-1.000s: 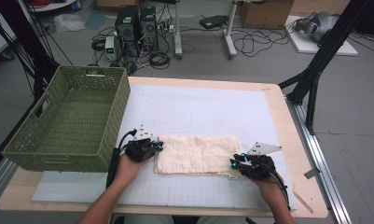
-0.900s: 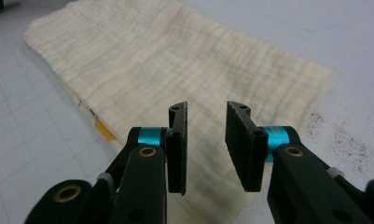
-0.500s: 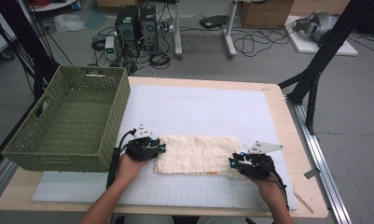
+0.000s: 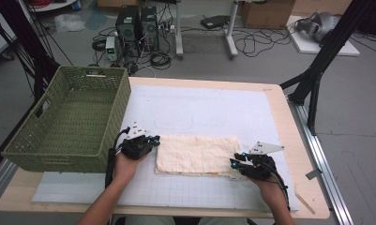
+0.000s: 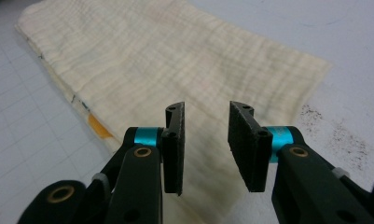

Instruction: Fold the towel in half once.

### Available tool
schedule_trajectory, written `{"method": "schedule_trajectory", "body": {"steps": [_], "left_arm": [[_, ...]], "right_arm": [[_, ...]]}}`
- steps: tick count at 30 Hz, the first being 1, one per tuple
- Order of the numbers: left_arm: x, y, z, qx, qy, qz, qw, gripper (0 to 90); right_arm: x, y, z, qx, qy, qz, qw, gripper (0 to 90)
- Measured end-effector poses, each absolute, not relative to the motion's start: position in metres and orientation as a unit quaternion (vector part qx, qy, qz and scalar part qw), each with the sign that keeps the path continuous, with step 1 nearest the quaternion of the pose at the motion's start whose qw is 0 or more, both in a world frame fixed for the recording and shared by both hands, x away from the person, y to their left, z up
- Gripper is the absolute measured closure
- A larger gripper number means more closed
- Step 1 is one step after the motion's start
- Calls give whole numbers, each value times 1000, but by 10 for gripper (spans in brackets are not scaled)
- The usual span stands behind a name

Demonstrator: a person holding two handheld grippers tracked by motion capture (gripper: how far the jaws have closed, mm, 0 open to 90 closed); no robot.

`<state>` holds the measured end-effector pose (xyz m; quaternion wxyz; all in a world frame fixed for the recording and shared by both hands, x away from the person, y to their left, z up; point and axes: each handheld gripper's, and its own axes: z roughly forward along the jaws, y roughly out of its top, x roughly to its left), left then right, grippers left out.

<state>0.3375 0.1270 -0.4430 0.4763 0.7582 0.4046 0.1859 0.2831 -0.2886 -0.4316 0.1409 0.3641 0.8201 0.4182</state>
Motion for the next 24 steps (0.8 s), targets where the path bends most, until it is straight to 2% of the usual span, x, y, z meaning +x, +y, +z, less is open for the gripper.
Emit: {"method": "schedule_trajectory", "body": {"steps": [6, 8, 11, 14, 18, 22, 24], "left_arm": [[338, 131, -444, 749, 422, 212, 464, 887], [339, 133, -443, 744, 433, 196, 469, 736], [330, 130, -440, 754, 428, 159, 473, 643], [315, 123, -441, 775, 398, 147, 468, 634], [306, 118, -449, 791, 392, 125, 454, 602], [297, 118, -450, 799, 389, 134, 439, 577], [294, 118, -451, 807, 379, 141, 430, 622]], "right_arm": [[283, -291, -431, 371, 816, 418, 149, 662], [282, -293, -431, 376, 817, 411, 151, 656], [279, -296, -431, 380, 819, 399, 159, 649], [273, -297, -431, 378, 823, 394, 157, 647], [271, -294, -435, 367, 832, 388, 152, 654], [273, -290, -441, 368, 843, 366, 139, 727], [273, -290, -441, 364, 846, 366, 134, 809]]}}
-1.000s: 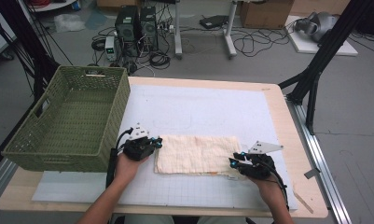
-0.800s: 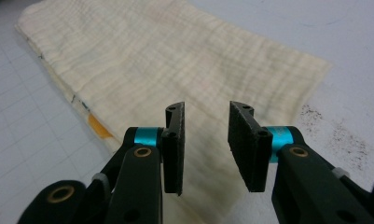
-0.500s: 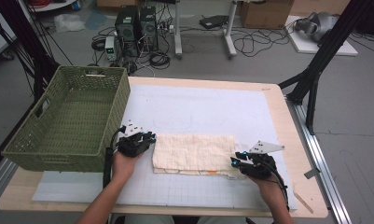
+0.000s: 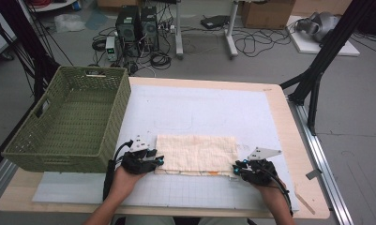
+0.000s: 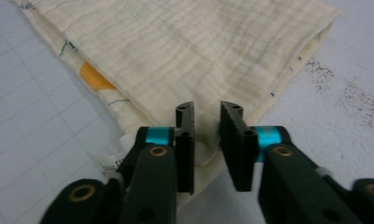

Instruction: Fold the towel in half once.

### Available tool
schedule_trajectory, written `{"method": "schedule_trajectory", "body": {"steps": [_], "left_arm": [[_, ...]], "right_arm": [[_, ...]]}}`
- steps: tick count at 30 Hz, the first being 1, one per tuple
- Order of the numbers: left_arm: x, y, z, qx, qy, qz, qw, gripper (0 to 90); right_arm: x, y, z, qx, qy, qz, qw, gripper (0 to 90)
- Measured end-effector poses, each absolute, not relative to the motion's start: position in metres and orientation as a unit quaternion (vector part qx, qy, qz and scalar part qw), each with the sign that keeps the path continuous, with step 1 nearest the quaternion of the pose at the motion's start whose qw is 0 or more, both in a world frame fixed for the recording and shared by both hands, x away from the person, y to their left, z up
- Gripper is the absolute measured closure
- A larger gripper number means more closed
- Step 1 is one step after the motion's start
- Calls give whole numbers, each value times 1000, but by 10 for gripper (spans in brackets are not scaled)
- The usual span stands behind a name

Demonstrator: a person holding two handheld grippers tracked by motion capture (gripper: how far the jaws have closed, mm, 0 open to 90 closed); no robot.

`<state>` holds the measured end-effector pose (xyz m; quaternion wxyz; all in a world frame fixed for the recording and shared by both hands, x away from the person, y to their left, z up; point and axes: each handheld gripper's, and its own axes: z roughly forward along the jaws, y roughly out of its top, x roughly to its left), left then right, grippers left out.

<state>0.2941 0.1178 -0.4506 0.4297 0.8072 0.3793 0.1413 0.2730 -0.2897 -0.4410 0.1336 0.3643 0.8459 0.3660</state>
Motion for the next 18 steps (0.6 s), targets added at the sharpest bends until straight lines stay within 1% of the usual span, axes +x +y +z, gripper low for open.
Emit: {"method": "schedule_trajectory", "body": {"steps": [1, 2, 4, 5, 8, 12, 18], "left_arm": [[293, 118, -451, 810, 375, 148, 426, 656], [293, 118, -450, 813, 371, 152, 421, 710], [292, 119, -448, 817, 364, 156, 420, 828], [291, 120, -446, 818, 358, 161, 420, 857], [290, 122, -439, 808, 358, 166, 438, 868], [288, 128, -431, 788, 367, 156, 470, 863], [282, 131, -424, 783, 361, 156, 483, 868]], "right_arm": [[273, -289, -441, 360, 848, 364, 136, 845], [273, -288, -441, 355, 851, 363, 137, 858], [273, -287, -440, 353, 851, 363, 140, 866], [273, -287, -439, 353, 850, 364, 141, 868], [272, -288, -435, 352, 844, 378, 147, 869], [268, -289, -426, 349, 834, 397, 157, 869], [260, -293, -418, 352, 826, 411, 159, 870]]}}
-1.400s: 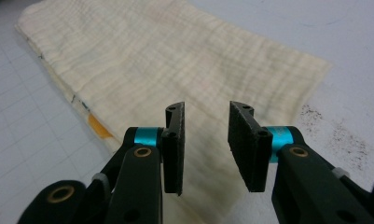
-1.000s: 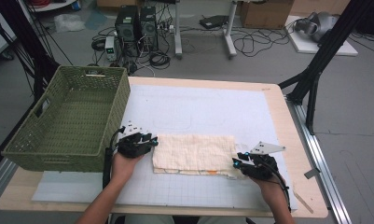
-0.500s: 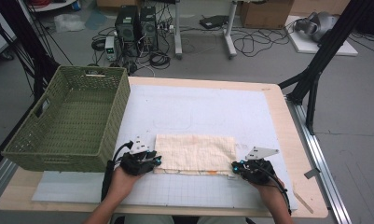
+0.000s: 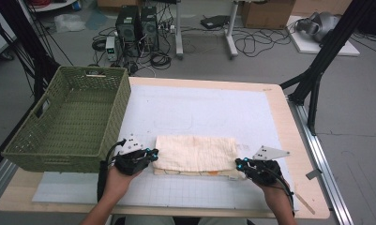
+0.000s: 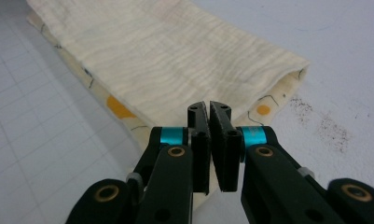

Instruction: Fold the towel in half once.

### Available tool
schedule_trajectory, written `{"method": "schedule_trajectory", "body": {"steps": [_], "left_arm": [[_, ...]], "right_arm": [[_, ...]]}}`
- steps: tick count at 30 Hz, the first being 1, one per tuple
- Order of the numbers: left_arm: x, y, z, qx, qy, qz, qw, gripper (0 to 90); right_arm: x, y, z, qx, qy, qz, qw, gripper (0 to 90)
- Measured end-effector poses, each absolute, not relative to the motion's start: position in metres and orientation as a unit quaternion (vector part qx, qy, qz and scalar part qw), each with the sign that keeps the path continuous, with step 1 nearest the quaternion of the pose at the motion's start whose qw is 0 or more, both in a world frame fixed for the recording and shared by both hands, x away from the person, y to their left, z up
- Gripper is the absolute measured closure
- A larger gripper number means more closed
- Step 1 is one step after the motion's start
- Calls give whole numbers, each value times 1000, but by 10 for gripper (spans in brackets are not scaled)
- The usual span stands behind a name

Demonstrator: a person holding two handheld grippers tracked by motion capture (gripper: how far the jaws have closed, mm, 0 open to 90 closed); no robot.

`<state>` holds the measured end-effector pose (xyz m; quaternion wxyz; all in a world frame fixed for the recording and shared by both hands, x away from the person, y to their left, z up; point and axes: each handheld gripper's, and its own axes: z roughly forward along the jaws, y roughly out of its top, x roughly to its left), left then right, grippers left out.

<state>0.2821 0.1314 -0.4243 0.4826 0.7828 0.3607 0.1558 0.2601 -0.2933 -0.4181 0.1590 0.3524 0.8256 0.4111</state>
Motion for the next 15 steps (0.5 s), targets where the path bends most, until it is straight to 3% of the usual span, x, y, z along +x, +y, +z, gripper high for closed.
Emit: {"method": "schedule_trajectory", "body": {"steps": [9, 11, 15], "left_arm": [[278, 129, -435, 804, 365, 133, 450, 856], [281, 129, -436, 799, 378, 135, 447, 688], [290, 136, -429, 774, 390, 152, 475, 577]], "right_arm": [[256, -288, -432, 357, 853, 354, 140, 858], [258, -289, -433, 361, 852, 352, 143, 803], [260, -297, -426, 382, 819, 404, 145, 646]]}}
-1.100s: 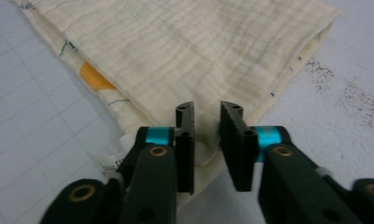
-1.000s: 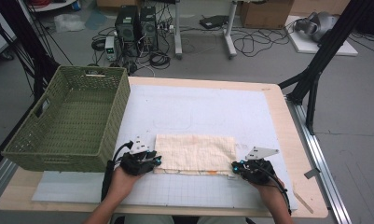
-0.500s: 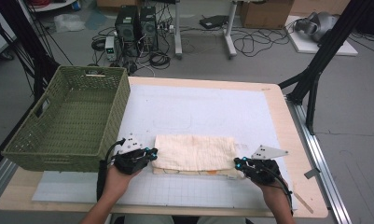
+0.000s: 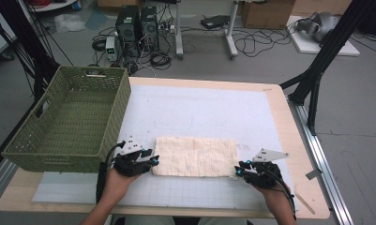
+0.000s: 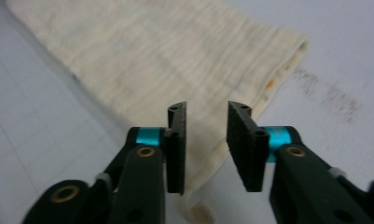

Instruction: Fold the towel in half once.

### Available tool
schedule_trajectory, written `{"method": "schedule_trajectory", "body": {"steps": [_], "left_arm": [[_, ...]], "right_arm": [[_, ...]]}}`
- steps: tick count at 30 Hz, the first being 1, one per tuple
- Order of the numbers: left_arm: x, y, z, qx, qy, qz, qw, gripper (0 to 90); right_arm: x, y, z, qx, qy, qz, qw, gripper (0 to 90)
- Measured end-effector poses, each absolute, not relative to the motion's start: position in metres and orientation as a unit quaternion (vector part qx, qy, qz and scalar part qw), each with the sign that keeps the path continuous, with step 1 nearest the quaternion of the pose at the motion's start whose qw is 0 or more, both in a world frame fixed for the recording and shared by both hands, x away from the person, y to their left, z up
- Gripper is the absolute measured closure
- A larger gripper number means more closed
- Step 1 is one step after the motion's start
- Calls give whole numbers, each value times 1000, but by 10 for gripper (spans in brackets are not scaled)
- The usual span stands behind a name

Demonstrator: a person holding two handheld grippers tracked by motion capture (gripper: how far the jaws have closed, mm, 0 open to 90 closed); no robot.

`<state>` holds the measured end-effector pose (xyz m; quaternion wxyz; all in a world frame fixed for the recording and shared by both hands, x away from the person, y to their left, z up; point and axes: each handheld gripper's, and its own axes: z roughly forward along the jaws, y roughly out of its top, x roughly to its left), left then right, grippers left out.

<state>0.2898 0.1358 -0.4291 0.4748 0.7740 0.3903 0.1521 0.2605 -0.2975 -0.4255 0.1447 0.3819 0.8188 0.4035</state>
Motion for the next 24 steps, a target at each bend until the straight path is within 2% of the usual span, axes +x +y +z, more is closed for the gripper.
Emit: {"method": "schedule_trajectory", "body": {"steps": [6, 9, 13, 16, 20, 21, 22, 24], "left_arm": [[321, 131, -424, 761, 392, 162, 491, 581], [338, 123, -427, 760, 393, 164, 492, 620], [353, 109, -438, 796, 383, 180, 434, 750], [358, 102, -446, 812, 383, 193, 396, 775], [359, 100, -448, 806, 389, 228, 383, 811], [359, 101, -448, 805, 392, 230, 382, 810], [358, 100, -449, 805, 391, 236, 379, 809], [358, 98, -449, 806, 387, 252, 370, 793]], "right_arm": [[284, -294, -420, 394, 800, 417, 175, 660], [302, -285, -423, 393, 805, 407, 181, 683], [327, -275, -432, 401, 805, 402, 172, 696], [341, -269, -443, 408, 810, 387, 165, 704], [347, -270, -446, 428, 805, 364, 189, 785], [347, -272, -446, 435, 802, 355, 204, 780], [348, -276, -446, 445, 797, 353, 208, 733], [350, -283, -448, 467, 781, 369, 187, 705]]}}
